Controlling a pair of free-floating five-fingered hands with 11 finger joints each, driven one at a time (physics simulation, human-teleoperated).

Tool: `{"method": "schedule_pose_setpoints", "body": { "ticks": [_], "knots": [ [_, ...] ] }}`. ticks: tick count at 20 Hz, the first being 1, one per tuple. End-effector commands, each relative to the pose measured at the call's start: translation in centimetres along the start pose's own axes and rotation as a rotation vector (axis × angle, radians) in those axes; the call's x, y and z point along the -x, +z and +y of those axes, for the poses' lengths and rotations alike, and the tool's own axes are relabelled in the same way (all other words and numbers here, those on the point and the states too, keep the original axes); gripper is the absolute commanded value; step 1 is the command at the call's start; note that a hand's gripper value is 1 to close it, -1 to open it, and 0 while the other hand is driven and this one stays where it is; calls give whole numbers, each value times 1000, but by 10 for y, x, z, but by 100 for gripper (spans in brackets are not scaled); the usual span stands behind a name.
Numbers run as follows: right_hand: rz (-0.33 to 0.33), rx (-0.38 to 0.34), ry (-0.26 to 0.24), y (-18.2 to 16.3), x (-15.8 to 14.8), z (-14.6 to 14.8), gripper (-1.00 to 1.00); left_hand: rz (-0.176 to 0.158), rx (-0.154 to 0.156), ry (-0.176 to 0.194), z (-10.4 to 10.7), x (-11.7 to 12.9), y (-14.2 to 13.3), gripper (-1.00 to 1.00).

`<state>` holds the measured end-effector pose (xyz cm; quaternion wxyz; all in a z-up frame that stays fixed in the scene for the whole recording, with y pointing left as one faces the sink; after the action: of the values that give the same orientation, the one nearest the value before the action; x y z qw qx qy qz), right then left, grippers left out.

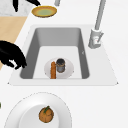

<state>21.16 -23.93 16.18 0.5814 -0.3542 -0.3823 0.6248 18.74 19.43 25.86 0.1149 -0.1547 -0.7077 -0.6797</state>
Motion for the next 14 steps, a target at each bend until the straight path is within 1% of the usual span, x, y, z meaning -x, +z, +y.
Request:
{"method": "schedule_pose_setpoints", "body": {
  "ticks": [1, 4, 7, 9, 11, 12, 14],
  "knots": [
    [0, 0, 0, 0, 0, 0, 0, 32, -27, 18, 1, -26, 0, -100],
    [0, 0, 0, 0, 0, 0, 0, 45, -21, 14, 0, -44, -2, -100],
    [0, 0, 0, 0, 0, 0, 0, 55, -32, 2, -3, -59, 3, -100],
    [0, 0, 0, 0, 0, 0, 0, 56, -30, 13, -4, -68, 6, -100],
    [0, 0, 0, 0, 0, 0, 0, 51, -28, 11, -10, -77, 8, -100],
    [0, 0, 0, 0, 0, 0, 0, 34, -21, 1, -12, -80, 8, -100],
    [0, 0, 0, 0, 0, 0, 0, 31, -28, -1, -18, -88, 12, -100]
  ]
}}
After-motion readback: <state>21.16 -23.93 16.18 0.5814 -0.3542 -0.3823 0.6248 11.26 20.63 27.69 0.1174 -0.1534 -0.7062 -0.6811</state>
